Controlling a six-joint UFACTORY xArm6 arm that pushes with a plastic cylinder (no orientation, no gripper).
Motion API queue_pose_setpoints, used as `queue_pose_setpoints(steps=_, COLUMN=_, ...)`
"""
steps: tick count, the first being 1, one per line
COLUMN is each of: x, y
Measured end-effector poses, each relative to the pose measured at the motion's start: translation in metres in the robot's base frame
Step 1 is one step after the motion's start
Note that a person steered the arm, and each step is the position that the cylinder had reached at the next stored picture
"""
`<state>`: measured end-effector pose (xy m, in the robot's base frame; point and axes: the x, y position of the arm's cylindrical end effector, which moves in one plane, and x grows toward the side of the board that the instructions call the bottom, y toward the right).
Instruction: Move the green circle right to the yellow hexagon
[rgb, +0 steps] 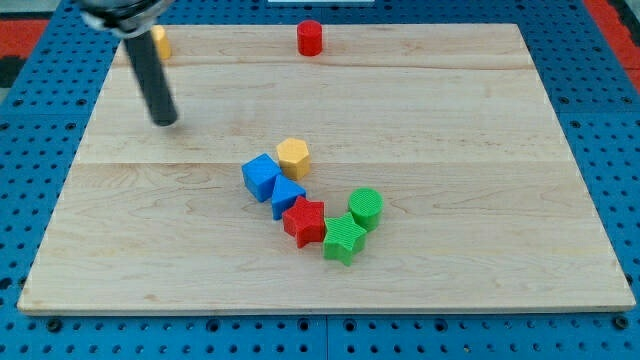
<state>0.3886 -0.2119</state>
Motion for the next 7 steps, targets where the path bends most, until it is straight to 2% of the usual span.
queue_pose_setpoints(steps=1, x=0.054, y=0.018)
queue_pose_setpoints(steps=2, x=0.141, y=0.046)
queue_pose_setpoints(steps=3, x=0.217, y=0.118)
queue_pose_setpoints(steps=4, x=0.230, y=0.150)
queue_pose_setpoints(steps=5, x=0.197, y=0.216)
queue_pose_setpoints(steps=6, x=0.204, y=0.249)
queue_pose_setpoints(steps=7, x=0.162, y=0.247)
